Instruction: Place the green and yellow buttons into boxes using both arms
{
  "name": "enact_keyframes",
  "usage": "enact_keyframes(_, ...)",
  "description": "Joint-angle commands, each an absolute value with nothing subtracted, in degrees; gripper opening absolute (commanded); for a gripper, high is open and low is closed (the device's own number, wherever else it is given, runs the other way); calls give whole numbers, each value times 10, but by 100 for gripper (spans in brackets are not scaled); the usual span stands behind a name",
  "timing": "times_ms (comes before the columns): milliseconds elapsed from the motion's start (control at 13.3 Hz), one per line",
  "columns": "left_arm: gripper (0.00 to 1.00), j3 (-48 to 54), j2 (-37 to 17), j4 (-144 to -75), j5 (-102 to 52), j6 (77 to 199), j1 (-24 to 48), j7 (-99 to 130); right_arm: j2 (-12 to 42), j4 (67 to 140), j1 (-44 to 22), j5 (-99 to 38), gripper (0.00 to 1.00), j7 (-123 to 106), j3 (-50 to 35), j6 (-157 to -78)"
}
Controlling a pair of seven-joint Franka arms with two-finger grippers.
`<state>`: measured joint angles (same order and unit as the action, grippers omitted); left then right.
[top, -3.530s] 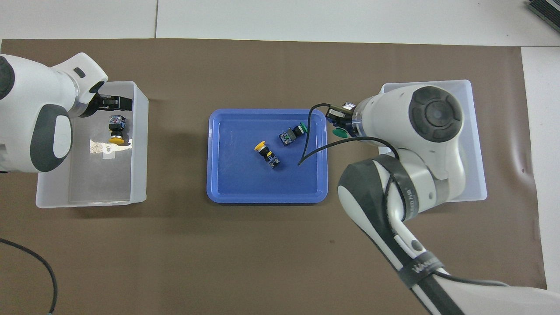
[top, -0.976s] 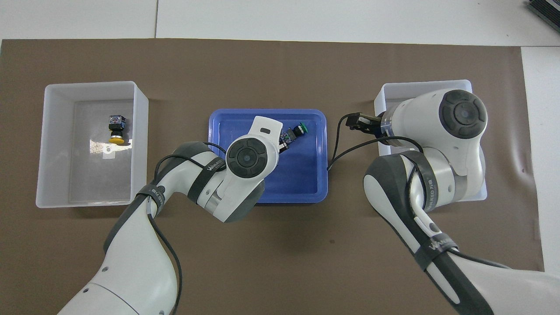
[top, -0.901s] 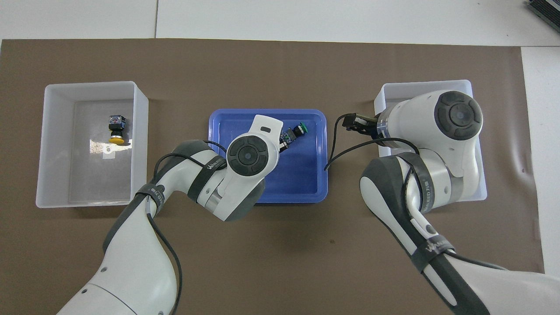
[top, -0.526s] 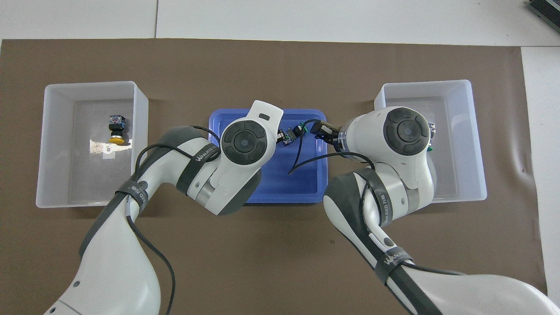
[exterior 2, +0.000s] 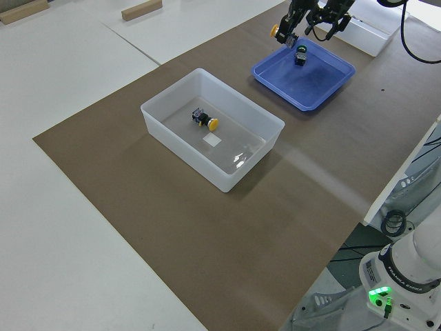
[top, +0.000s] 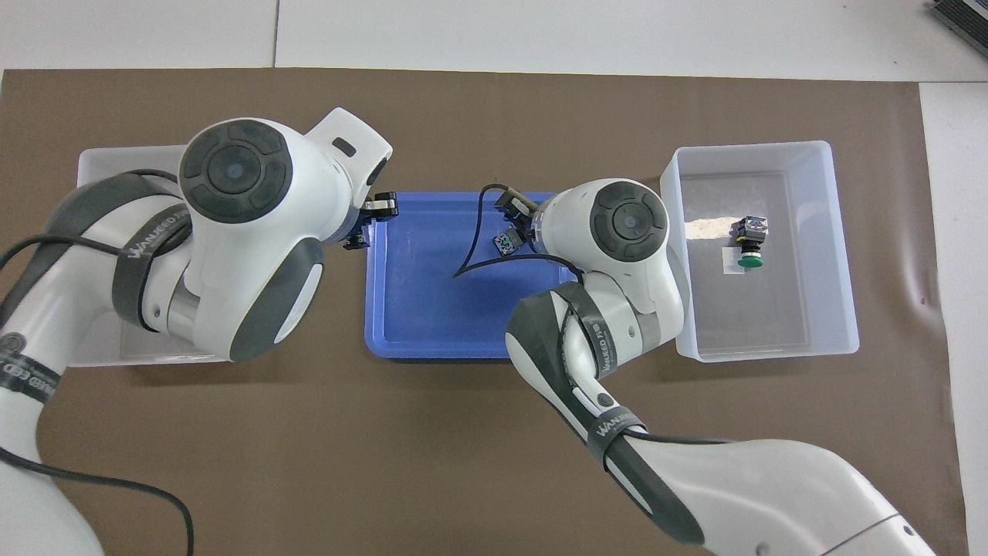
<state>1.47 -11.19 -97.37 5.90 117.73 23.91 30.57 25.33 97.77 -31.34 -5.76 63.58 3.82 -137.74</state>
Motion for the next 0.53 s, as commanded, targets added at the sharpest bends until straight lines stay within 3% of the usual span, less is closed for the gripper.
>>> enact_keyframes(0,0,19,-98,-962,33,1142,194,214,312,913,-319,-65,100,664,38,-1371)
enact_keyframes(451,0,17,-71,-1004,15,1127,85,19,329,953,-330,-59,100,656,38,-1380)
